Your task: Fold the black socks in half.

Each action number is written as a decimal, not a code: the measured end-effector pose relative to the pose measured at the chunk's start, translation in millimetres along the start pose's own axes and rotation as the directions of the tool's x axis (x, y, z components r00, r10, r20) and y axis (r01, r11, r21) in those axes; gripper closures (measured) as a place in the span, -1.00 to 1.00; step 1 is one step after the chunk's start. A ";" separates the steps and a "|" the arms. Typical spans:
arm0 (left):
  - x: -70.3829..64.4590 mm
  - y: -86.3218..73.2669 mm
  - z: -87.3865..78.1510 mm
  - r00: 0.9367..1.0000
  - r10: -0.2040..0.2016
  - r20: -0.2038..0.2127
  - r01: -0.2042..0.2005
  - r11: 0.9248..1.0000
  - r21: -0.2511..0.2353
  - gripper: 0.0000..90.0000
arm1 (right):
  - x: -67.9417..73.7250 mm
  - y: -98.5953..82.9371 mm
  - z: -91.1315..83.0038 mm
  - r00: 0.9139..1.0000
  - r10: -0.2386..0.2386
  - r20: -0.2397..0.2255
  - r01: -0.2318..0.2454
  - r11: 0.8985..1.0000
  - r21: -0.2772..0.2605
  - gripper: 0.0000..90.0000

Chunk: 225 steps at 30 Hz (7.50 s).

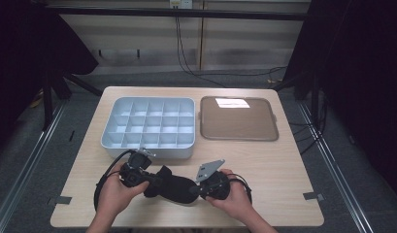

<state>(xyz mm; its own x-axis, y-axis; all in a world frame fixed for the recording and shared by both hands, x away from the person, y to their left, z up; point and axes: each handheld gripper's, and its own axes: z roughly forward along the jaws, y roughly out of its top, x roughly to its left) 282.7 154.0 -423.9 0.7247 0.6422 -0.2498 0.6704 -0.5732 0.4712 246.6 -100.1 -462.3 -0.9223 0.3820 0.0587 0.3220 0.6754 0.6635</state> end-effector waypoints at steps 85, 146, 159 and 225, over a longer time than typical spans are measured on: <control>-1.4 4.1 31.6 0.999 -0.044 -0.017 0.044 0.998 -0.034 0.04 | -12.8 -22.3 11.5 0.997 0.075 -0.002 -0.075 0.994 0.077 1.00; -5.5 7.5 18.8 0.996 -0.072 0.050 0.070 0.997 0.034 0.88 | -7.3 26.0 36.3 1.000 0.025 -0.018 -0.024 0.998 0.049 1.00; -15.6 11.8 18.5 0.996 -0.042 0.077 0.040 0.999 0.032 0.88 | -5.6 24.8 49.2 0.999 0.043 -0.006 -0.043 0.998 0.042 1.00; -18.0 12.8 17.0 0.995 -0.064 0.079 0.063 0.998 0.015 0.87 | -8.8 -14.1 15.0 0.996 0.086 -0.009 -0.086 0.995 0.046 0.98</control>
<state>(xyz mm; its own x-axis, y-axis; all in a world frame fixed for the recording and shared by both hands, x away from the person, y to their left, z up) 280.9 126.5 -427.7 0.6908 0.6352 -0.3456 0.7169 -0.5394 0.4416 253.4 -103.5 -483.3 -0.8930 0.4331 0.1227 0.4094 0.6682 0.6211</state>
